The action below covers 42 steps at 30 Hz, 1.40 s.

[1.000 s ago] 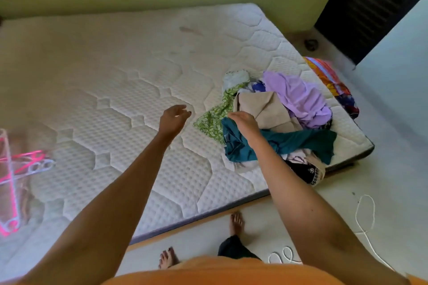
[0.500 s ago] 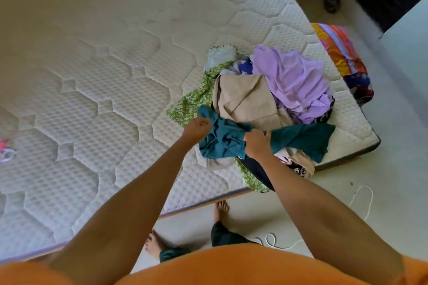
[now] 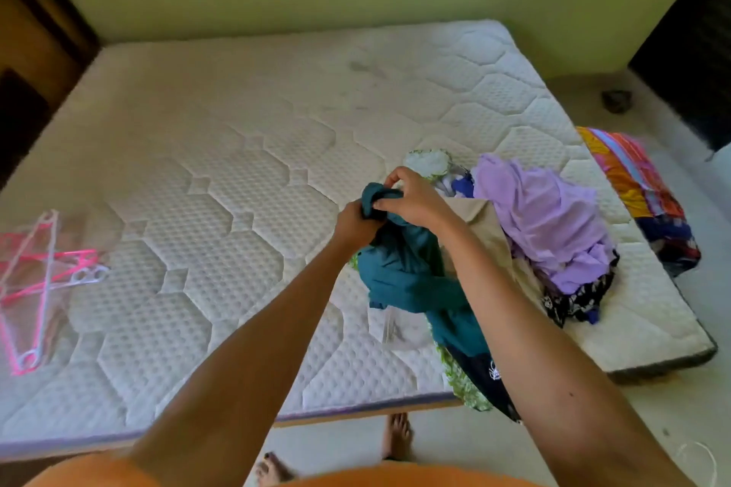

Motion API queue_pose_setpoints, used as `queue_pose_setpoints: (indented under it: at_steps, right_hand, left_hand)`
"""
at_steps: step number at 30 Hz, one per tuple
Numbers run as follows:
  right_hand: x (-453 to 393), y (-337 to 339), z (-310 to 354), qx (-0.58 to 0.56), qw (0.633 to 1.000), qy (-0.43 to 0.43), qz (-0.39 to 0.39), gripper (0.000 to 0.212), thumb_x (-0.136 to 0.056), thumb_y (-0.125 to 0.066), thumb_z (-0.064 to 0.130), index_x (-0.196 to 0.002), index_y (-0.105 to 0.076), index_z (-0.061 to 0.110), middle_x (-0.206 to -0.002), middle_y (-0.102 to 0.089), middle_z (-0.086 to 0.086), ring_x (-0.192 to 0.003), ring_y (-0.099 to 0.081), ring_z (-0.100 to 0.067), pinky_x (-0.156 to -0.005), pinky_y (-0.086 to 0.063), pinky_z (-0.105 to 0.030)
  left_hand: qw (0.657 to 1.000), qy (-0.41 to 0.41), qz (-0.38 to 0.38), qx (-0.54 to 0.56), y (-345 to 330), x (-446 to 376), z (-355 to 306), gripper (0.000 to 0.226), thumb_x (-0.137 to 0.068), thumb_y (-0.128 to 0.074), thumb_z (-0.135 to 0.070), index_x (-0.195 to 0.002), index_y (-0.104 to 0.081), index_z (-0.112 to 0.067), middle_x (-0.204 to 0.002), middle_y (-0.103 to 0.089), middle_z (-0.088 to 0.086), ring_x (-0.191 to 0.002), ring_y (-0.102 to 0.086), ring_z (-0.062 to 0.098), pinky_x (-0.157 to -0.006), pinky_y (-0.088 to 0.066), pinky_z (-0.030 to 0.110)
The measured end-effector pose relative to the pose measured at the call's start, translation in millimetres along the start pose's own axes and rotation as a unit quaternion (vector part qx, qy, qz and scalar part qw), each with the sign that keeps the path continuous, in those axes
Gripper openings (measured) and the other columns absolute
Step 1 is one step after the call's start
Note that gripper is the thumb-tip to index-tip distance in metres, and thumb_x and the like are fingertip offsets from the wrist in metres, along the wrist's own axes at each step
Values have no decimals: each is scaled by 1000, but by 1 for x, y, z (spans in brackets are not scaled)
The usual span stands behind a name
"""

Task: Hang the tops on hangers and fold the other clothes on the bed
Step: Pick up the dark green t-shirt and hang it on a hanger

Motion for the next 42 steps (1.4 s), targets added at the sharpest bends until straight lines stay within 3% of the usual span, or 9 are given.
queue_pose_setpoints:
  at_steps: [7,15,19,22,27,29,32,39,42]
  right_hand:
    - [-4,-17,73,-56,997,43,23,24,-83,-70,22,-90,-69,-1,-75,-60,-11,-71,-56,-18,-65,-43,-26]
    - [16,-93,241,-431,889,105,109,26,-93,-43,3,-89,-64,19,-83,-68,1,-83,-62,-14,-79,-49,-27]
    - [15,-102,290,-548,818,127,120,22,-82,-54,21,-101,-60,14,-97,-65,-7,-90,-62,-19,-87,-49,-33]
    - [6,-106,299,-590,797,111,62,26,-93,-50,23,-114,-58,11,-107,-64,-9,-95,-62,-20,-81,-54,-30]
    - [7,-153,304,-70,996,52,-3,37,-95,-50,37,-66,-53,13,-73,-55,-7,-74,-55,-23,-53,-35,-27]
    - [15,-188,319,118,988,92,36,30,-88,-59,32,-77,-65,4,-77,-61,-11,-81,-59,-27,-63,-41,-30]
    - [33,-224,350,-10,987,136,88,8,-80,-60,22,-84,-64,17,-88,-63,-5,-84,-60,-21,-71,-50,-31]
    - [43,-272,394,132,963,234,25,50,-83,-68,36,-118,-53,4,-113,-60,-14,-106,-57,-29,-76,-40,-29]
    - [38,-279,396,122,968,217,25,29,-88,-62,27,-99,-63,1,-101,-66,-19,-96,-61,-31,-68,-40,-31]
  left_hand:
    - [973,-21,-129,190,160,29,-17,28,-92,-46,2,-77,-57,-19,-77,-57,2,-76,-54,18,-63,-48,21]
    - [995,-78,-36,45,250,78,2,67,-68,-81,-32,-126,-49,-18,-117,-62,3,-107,-60,20,-89,-52,34]
    - [981,31,-101,-164,301,93,60,25,-86,-64,-24,-103,-63,-5,-100,-63,15,-92,-60,27,-80,-46,34]
    - [989,34,-133,48,334,114,78,13,-93,-53,-10,-81,-58,-12,-84,-60,9,-71,-57,15,-64,-46,21]
    - [943,17,-174,283,389,142,61,26,-94,-40,-1,-79,-57,-14,-62,-64,1,-51,-61,9,-53,-52,22]
    - [937,0,-179,301,407,150,46,27,-94,-38,0,-79,-58,-12,-68,-62,5,-56,-60,13,-50,-53,22]
    - [921,-3,-210,328,428,157,36,21,-95,-39,-2,-84,-56,-8,-75,-59,8,-64,-59,16,-49,-54,23]
    - [772,-14,-254,583,485,178,53,9,-97,-43,-10,-97,-51,-6,-81,-60,13,-65,-63,20,-59,-57,30]
    - [808,-22,-290,513,506,188,61,14,-97,-45,-17,-109,-51,-13,-84,-65,7,-63,-67,13,-59,-55,26]
Point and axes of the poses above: each hand's wrist, its own x-axis away from the middle knuckle, its own y-axis out of the back of the hand, z = x × y, the point moved 8 cm from there along -x, towards the middle knuckle
